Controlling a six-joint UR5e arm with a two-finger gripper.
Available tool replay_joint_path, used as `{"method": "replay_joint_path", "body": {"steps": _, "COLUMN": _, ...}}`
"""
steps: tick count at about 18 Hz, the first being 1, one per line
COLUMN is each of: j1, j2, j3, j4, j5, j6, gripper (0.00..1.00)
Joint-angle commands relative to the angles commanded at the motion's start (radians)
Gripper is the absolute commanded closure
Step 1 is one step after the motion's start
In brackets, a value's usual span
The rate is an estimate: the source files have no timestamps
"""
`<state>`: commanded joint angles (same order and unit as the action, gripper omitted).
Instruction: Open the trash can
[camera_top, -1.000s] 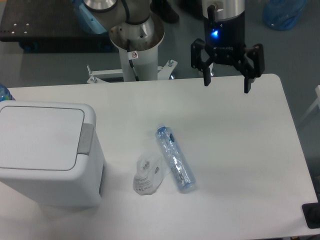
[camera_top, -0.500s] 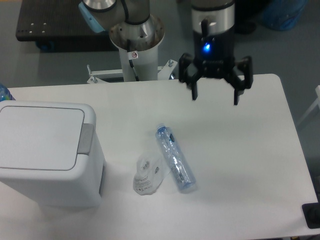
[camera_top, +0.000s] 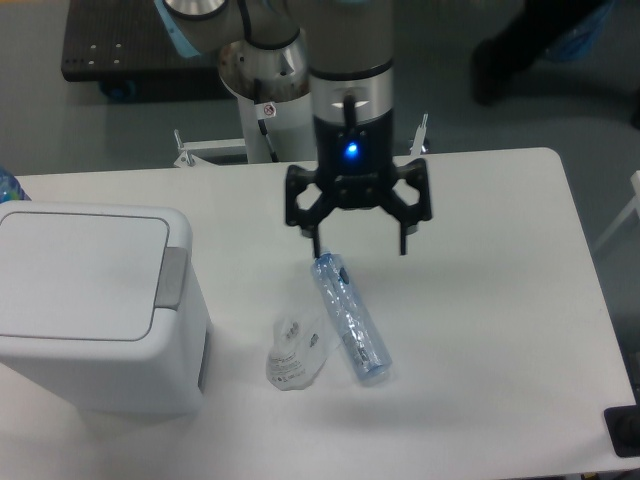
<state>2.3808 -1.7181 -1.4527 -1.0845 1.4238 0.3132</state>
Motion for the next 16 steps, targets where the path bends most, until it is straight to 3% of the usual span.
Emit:
{"method": "replay_joint_path", "body": {"steps": 4, "j1": -0.026, "j2": 0.0, "j3": -0.002, "j4": 0.0, "j5": -0.063, "j6": -0.082, "gripper": 0.0}}
{"method": "replay_joint_path", "body": {"steps": 11, "j1": -0.098, "j2": -0.026, "j3": -0.009, "j4": 0.0, "j5": -0.062, "j6": -0.085, "gripper": 0.0}}
{"method": "replay_joint_path", "body": {"steps": 16, "j1": -0.109, "j2": -0.029, "j3": -0.02, "j4": 0.0, "j5": -0.062, "j6": -0.085, "gripper": 0.0}}
